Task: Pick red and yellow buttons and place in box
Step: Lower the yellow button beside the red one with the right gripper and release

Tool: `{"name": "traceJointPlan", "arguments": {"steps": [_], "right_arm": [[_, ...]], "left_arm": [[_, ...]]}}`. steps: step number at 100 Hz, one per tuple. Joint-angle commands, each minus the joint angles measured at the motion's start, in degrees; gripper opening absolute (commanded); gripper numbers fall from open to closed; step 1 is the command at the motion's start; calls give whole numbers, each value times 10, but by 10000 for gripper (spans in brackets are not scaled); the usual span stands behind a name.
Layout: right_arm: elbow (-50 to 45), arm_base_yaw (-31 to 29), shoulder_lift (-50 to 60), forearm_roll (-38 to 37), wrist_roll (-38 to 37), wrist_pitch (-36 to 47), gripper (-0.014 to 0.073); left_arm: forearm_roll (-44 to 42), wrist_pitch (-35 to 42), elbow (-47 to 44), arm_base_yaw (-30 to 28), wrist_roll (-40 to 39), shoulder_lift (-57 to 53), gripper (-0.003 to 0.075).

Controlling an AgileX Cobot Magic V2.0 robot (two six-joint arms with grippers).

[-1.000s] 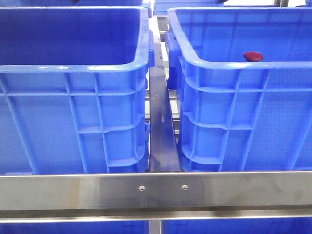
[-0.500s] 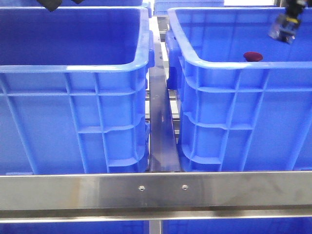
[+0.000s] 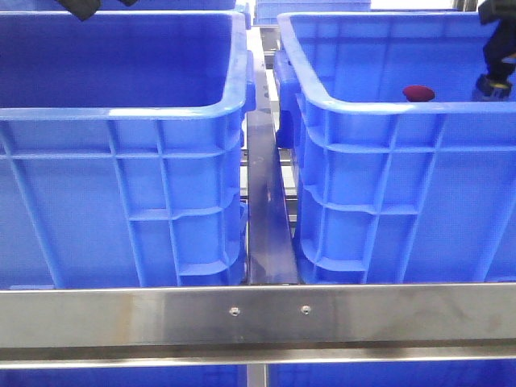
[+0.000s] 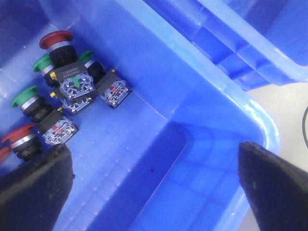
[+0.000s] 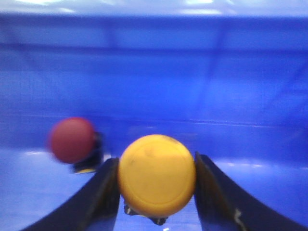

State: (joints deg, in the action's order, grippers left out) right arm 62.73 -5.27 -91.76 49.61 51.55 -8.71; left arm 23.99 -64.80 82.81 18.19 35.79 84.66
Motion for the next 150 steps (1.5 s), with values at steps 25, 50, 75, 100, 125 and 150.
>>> {"name": "traceJointPlan", "arguments": {"steps": [25,50,75,100,125,150], "right_arm": [[23,-4,-38,6,7,120,174],[45,-3,-77,62,6,123,174],[50,-3,-101,94,6,121,174],[50,-3,-104,95,6,121,424],[50,-3,-94,96,6,123,510],[50,-3,-59,96,6,120,510]], "left_arm": [[21,15,19,-1,-5,-23,649],[21,14,19,-1,-5,-23,649],[21,14,19,-1,-5,-23,649],[21,12,19,-1,-5,-23,649],[21,5,19,-1,-5,-23,649],[21,5,19,-1,-5,-23,649]]}}
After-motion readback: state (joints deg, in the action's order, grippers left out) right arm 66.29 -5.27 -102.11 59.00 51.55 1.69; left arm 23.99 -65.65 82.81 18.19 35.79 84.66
